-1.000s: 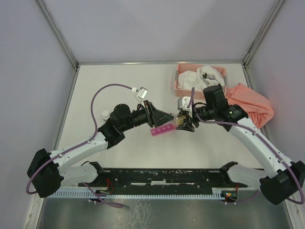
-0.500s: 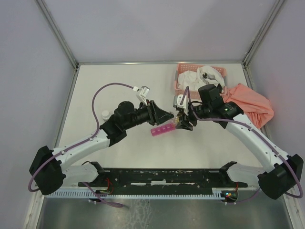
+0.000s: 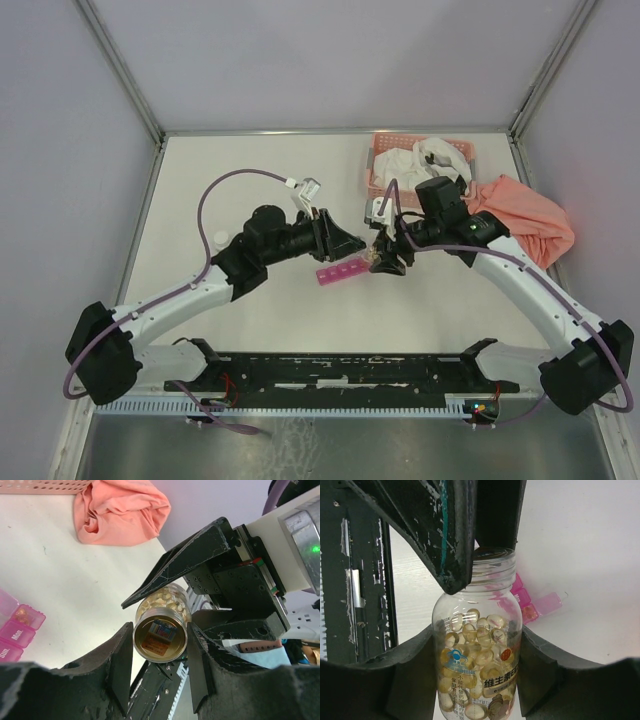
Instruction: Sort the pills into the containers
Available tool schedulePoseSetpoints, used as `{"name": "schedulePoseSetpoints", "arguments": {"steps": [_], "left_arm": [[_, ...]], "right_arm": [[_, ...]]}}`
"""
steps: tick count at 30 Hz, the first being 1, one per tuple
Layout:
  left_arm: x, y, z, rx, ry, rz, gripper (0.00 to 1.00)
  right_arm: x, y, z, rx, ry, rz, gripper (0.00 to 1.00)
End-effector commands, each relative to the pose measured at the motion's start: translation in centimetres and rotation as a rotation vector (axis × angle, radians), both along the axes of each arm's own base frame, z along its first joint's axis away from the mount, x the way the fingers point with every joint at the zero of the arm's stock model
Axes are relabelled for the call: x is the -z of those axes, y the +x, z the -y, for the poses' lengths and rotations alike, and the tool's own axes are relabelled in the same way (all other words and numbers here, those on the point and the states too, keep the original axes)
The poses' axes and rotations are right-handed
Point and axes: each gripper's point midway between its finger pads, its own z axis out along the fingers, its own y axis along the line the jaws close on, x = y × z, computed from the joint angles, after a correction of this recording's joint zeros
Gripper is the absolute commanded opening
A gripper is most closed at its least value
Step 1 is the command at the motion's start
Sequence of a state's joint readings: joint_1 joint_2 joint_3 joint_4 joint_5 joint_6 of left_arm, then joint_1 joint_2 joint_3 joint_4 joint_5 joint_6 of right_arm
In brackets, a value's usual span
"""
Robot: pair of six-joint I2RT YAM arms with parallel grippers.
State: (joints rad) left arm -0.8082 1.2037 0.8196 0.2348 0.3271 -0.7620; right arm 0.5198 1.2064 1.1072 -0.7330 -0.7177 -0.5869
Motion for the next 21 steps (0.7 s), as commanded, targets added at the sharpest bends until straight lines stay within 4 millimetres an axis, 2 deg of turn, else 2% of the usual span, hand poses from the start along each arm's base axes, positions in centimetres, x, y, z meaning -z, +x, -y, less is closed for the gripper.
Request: {"name": "schedulePoseSetpoints", "arguments": {"steps": [1,5,16,21], "left_arm": [[-0.8,-1.3,0.4,0.113,-0.053,0.041,0.27],[-1.2,-1.5,-0.1,0.108,-0.079,0.041,0.28],[-1.1,-0.9,-0.5,0.069,-0.044,0.05,0.31],[-0.5,-0.8,-0.4,0.073,-0.021,0.042,0.31]], "right_arm": [[-5.6,-1.7,-2.7,-0.141,0.215,0.06,0.11],[-6.0,-1.7,-2.8,-0.135,0.24,0.03,0.1],[-4.6,0.2,-3.0,-0.037,0.21,-0.044,0.09],[-4.2,0.8,-3.1,-0.009,0.206,-0.065,0.1]]}}
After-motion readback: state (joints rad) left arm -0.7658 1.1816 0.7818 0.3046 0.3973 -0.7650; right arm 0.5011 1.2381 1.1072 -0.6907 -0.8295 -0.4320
